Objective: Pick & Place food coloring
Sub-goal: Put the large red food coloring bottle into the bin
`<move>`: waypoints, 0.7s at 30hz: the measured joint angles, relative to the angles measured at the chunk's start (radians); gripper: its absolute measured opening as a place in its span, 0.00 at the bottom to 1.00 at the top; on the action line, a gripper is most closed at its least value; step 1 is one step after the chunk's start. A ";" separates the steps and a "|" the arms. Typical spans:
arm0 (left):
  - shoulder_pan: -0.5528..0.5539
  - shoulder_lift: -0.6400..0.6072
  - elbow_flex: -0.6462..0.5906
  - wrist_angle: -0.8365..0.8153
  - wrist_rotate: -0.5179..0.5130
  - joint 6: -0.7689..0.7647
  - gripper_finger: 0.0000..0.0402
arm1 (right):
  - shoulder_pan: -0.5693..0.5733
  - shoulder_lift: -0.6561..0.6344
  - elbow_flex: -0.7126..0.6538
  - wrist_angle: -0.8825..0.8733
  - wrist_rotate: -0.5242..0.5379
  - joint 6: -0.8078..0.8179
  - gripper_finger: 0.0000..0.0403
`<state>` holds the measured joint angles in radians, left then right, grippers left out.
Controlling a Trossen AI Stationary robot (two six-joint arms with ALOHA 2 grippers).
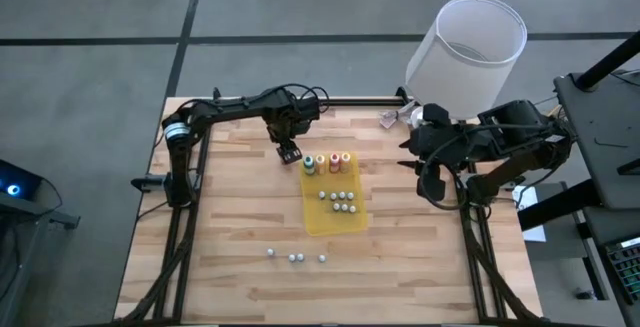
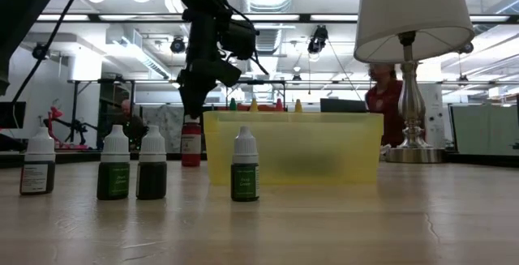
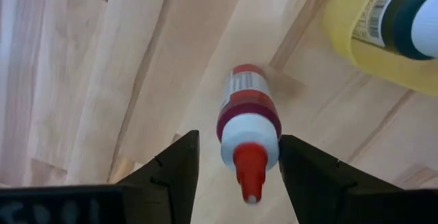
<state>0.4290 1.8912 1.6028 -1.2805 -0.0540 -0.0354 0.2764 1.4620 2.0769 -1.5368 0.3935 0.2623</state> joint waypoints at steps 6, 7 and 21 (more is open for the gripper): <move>0.000 0.000 -0.001 0.003 0.015 -0.002 0.42 | 0.000 0.000 0.000 0.000 0.000 0.000 0.41; 0.000 0.000 -0.001 0.003 0.015 -0.002 0.42 | 0.000 0.000 0.000 0.000 0.000 0.000 0.41; 0.000 0.000 -0.064 0.006 0.023 -0.021 0.41 | 0.000 0.000 0.000 0.000 0.001 0.000 0.41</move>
<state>0.4289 1.8912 1.5388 -1.2741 -0.0309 -0.0567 0.2764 1.4620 2.0769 -1.5368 0.3943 0.2623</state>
